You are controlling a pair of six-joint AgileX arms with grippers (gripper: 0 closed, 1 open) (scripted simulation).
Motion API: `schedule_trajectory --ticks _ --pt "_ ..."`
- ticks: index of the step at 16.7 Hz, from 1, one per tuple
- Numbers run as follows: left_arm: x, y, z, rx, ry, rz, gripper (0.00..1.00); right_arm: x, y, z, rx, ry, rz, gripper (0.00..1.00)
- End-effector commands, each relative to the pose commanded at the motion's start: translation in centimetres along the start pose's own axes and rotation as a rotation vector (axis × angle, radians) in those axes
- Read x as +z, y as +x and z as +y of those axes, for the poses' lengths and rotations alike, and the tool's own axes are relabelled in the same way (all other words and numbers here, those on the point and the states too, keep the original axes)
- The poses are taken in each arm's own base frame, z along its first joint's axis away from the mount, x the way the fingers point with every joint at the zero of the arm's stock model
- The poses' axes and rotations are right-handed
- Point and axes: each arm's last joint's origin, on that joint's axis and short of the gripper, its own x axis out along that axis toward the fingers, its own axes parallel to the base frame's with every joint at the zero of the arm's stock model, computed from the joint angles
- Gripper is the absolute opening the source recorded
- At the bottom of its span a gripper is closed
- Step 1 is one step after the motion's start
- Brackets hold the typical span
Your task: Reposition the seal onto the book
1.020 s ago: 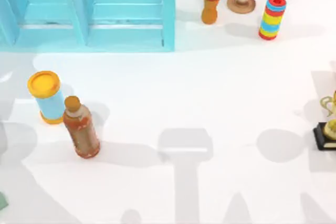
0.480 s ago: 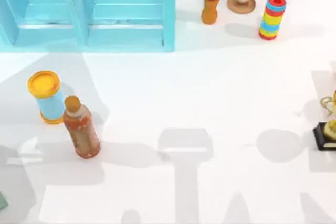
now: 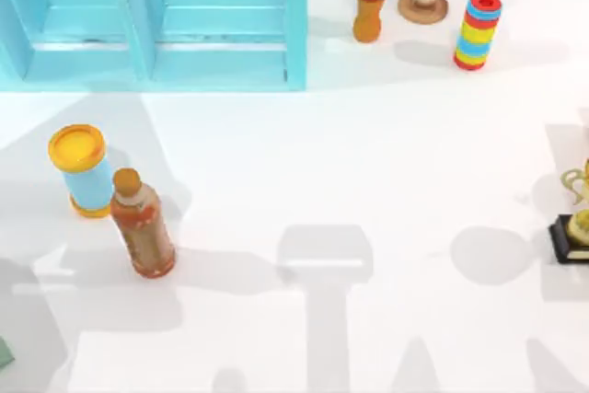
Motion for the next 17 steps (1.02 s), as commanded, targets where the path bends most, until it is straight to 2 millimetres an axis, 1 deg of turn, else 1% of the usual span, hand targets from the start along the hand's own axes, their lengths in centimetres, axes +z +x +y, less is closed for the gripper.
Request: schedule_trajectory --ticks 2,5,7,9,11,13,15,16,17 --pt "-0.2 0.5 -0.2 0.021 -0.055 0.010 0.00 0.0 0.0 0.0 0.000 0.000 0.000 1.00" --pt "-0.8 2.5 -1.1 0.071 -0.223 0.038 0.00 0.0 0.0 0.0 0.000 0.000 0.000 1.00" --pt "-0.7 4.5 -2.7 0.088 -0.370 0.039 0.00 0.0 0.0 0.0 0.000 0.000 0.000 1.00" --pt "0.2 7.0 -5.4 0.073 -0.544 0.019 0.00 0.0 0.0 0.0 0.000 0.000 0.000 1.00" --pt "1.3 9.6 -9.5 0.024 -0.754 0.002 0.00 0.0 0.0 0.0 0.000 0.000 0.000 1.00" --pt "1.6 12.2 -14.9 -0.044 -1.001 0.036 0.00 0.0 0.0 0.0 0.000 0.000 0.000 1.00" --pt "1.2 14.0 -21.8 -0.107 -1.241 0.123 0.00 0.0 0.0 0.0 0.000 0.000 0.000 1.00" --pt "0.9 14.3 -25.5 -0.136 -1.347 0.178 0.00 0.0 0.0 0.0 0.000 0.000 0.000 1.00" --pt "0.8 14.3 -29.4 -0.162 -1.441 0.236 0.00 0.0 0.0 0.0 0.000 0.000 0.000 1.00"
